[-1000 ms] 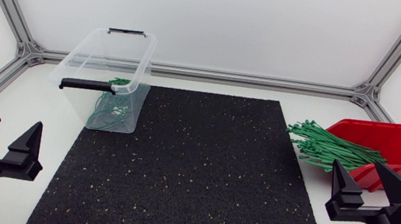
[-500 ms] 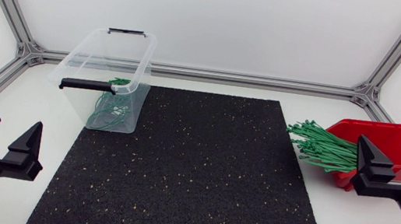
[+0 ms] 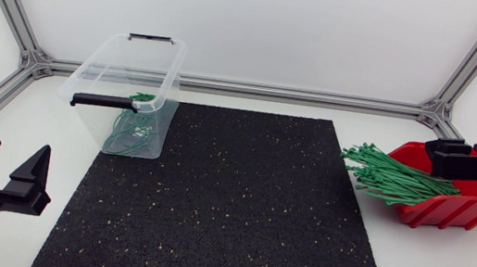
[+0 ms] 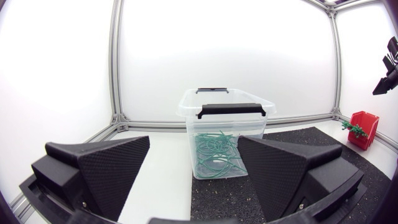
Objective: Take a green cable tie from the red box, thread the tail through the head to close it, then place it in the transparent bin on the left.
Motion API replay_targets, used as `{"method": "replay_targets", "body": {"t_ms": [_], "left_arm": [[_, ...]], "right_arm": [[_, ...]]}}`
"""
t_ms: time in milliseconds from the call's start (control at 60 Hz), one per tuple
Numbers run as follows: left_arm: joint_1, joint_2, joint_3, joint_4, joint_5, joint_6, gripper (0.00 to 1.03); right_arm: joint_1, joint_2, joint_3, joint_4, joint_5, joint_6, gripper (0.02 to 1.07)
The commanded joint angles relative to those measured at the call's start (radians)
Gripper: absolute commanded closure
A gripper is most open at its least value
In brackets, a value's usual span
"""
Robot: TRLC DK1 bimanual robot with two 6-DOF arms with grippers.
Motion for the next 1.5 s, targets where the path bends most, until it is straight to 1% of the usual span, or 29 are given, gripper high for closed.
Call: {"method": "replay_targets", "body": {"t_ms": [0, 50, 150, 183, 233, 317, 417, 467, 517, 550, 667, 700, 800, 900, 1000, 1033, 1050, 1183, 1300, 1333, 1383, 1417, 1433, 1483], "left_arm": [[-0.007, -0.004, -0.041, -0.016, 0.000, -0.003, 0.04], [-0.007, -0.004, -0.041, -0.016, 0.000, -0.003, 0.04], [-0.009, -0.004, -0.041, -0.016, -0.001, -0.003, 0.04], [-0.009, -0.004, -0.041, -0.016, 0.000, -0.003, 0.04], [-0.012, -0.004, -0.041, -0.014, 0.000, -0.003, 0.04], [-0.015, -0.004, -0.041, -0.016, 0.000, -0.003, 0.04], [-0.013, -0.004, -0.041, -0.016, 0.000, -0.003, 0.04], [-0.012, -0.004, -0.041, -0.016, 0.000, -0.003, 0.04], [-0.012, -0.004, -0.041, -0.016, 0.000, -0.003, 0.04], [-0.012, -0.004, -0.039, -0.016, 0.000, -0.003, 0.04], [-0.012, -0.004, -0.041, -0.017, -0.001, -0.003, 0.04], [-0.012, -0.004, -0.041, -0.016, 0.000, -0.003, 0.04], [-0.013, -0.004, -0.039, -0.017, 0.000, -0.003, 0.04], [-0.013, -0.004, -0.039, -0.016, 0.000, -0.003, 0.04], [-0.015, -0.004, -0.039, -0.017, 0.000, -0.003, 0.04], [-0.015, -0.004, -0.039, -0.017, 0.000, -0.005, 0.04], [-0.018, -0.004, -0.039, -0.016, 0.000, -0.003, 0.04], [-0.026, -0.002, -0.041, -0.017, 0.000, -0.006, 0.04], [-0.029, -0.002, -0.039, -0.017, 0.000, -0.008, 0.04], [-0.029, -0.002, -0.041, -0.017, 0.000, -0.008, 0.04], [-0.027, -0.002, -0.039, -0.017, 0.000, -0.008, 0.04], [-0.029, -0.002, -0.039, -0.017, 0.000, -0.008, 0.04], [-0.029, -0.001, -0.039, -0.017, 0.000, -0.008, 0.04], [-0.030, -0.001, -0.039, -0.017, 0.000, -0.008, 0.04]], "right_arm": [[-0.011, 0.058, 0.066, -0.046, -0.015, -0.102, 0.06], [-0.011, 0.085, 0.098, -0.080, -0.018, -0.152, 0.07], [-0.017, 0.143, 0.151, -0.129, -0.021, -0.195, 0.07], [-0.019, 0.183, 0.172, -0.158, -0.022, -0.246, 0.07], [-0.051, 0.219, 0.194, -0.166, -0.024, -0.301, 0.07], [-0.077, 0.288, 0.256, -0.229, -0.076, -0.350, 0.07], [-0.097, 0.364, 0.336, -0.313, -0.093, -0.388, 0.07], [-0.102, 0.375, 0.338, -0.356, -0.133, -0.488, 0.08], [-0.102, 0.375, 0.329, -0.356, -0.154, -0.554, 0.12], [-0.100, 0.377, 0.329, -0.352, -0.154, -0.565, 0.13], [-0.111, 0.429, 0.375, -0.392, -0.194, -0.631, 0.13], [-0.116, 0.435, 0.382, -0.408, -0.226, -0.668, 0.13], [-0.114, 0.438, 0.378, -0.451, -0.263, -0.764, 0.13], [-0.100, 0.426, 0.339, -0.453, -0.263, -0.847, 0.13], [-0.097, 0.390, 0.266, -0.448, -0.265, -0.993, 0.14], [-0.096, 0.380, 0.243, -0.431, -0.265, -1.017, 0.18], [-0.091, 0.375, 0.229, -0.421, -0.263, -1.028, 0.22], [-0.071, 0.372, 0.189, -0.419, -0.265, -1.093, 0.37], [-0.050, 0.351, 0.137, -0.387, -0.263, -1.162, 0.38], [-0.033, 0.341, 0.111, -0.365, -0.252, -1.175, 0.39], [-0.011, 0.311, 0.063, -0.303, -0.239, -1.208, 0.49], [-0.002, 0.294, 0.036, -0.254, -0.236, -1.218, 0.54], [0.001, 0.288, 0.022, -0.224, -0.226, -1.221, 0.55], [0.021, 0.300, 0.010, -0.211, -0.210, -1.225, 0.55]]}}
